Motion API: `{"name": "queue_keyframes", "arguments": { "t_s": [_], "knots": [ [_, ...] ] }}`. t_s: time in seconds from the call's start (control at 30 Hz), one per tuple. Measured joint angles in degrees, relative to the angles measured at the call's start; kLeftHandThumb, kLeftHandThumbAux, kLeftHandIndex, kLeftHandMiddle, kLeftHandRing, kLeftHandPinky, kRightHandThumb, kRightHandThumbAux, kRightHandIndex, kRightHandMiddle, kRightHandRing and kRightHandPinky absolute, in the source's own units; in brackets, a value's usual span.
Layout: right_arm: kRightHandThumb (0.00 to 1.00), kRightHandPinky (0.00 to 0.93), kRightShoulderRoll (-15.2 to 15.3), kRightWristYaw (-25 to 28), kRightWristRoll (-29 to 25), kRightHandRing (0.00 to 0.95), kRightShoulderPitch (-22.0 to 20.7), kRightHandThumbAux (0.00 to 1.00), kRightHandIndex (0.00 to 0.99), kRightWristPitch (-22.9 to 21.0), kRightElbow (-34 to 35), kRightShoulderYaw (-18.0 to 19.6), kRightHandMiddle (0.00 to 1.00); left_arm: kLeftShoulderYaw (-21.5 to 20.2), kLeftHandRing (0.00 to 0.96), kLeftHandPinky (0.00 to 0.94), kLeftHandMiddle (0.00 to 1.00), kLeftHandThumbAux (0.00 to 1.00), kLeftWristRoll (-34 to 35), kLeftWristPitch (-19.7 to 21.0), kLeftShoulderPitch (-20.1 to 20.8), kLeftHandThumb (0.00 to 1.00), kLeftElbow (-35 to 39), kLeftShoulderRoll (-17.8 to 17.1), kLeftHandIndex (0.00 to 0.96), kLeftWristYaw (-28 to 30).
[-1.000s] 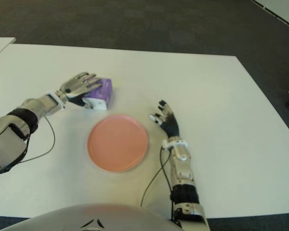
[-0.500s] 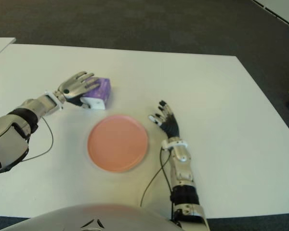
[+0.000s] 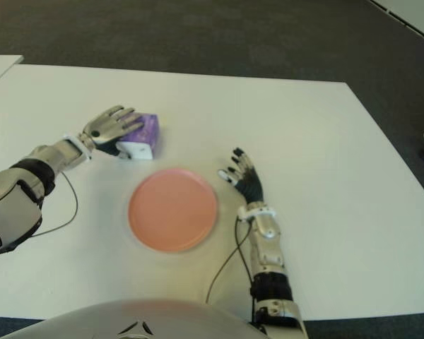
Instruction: Put the tissue paper into the plate.
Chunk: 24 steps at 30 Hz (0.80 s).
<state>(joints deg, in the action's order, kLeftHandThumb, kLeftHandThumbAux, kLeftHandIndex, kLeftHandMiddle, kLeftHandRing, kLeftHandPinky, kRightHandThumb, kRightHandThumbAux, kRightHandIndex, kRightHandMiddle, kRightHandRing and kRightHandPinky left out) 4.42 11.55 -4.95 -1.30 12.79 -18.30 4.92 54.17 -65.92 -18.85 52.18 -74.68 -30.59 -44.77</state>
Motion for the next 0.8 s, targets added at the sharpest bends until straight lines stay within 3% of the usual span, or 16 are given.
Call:
{"name": "queue_keyframes", "arguments": {
  "t_s": [0.8],
  "knots": [
    [0.0,0.098,-0.11,-2.05,0.23,0.081,0.77,0.739,0.052,-0.84,1.49,-0.49,0.096,-0.45,0.0,0.0,0.0,0.379,3.03,-2.07,-0.16,0.048,-0.07,0.81,0.0,2.74]
  ]
}}
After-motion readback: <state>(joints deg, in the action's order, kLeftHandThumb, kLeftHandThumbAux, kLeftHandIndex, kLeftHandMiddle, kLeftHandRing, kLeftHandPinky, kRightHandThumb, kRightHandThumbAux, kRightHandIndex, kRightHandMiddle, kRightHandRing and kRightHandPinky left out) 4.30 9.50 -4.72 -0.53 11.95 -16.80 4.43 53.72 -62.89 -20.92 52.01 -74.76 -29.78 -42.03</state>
